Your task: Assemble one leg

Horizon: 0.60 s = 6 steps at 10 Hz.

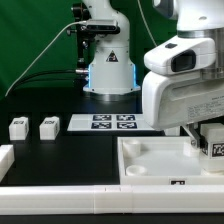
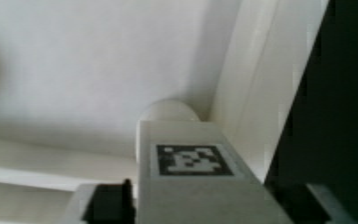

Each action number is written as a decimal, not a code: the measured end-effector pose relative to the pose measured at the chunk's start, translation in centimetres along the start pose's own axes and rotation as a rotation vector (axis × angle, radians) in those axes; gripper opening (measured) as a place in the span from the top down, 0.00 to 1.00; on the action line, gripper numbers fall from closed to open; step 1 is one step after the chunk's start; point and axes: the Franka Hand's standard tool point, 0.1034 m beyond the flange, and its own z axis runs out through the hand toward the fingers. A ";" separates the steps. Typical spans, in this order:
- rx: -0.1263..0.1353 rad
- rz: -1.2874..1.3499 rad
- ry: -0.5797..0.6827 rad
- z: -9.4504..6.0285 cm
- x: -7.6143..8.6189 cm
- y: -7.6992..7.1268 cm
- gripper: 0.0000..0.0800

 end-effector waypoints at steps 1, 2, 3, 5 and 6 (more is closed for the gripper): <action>-0.001 0.002 0.000 0.0 0.0 0.1 0.63; -0.001 0.002 0.000 0.0 0.0 0.2 0.63; 0.000 0.017 0.000 0.0 0.0 0.2 0.63; 0.000 0.064 0.000 0.0 0.0 0.2 0.63; 0.003 0.174 0.005 0.0 0.0 0.1 0.63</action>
Offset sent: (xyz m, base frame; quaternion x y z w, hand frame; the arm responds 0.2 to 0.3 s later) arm 0.0000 0.0000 0.0000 0.0000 0.0000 0.0998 0.9950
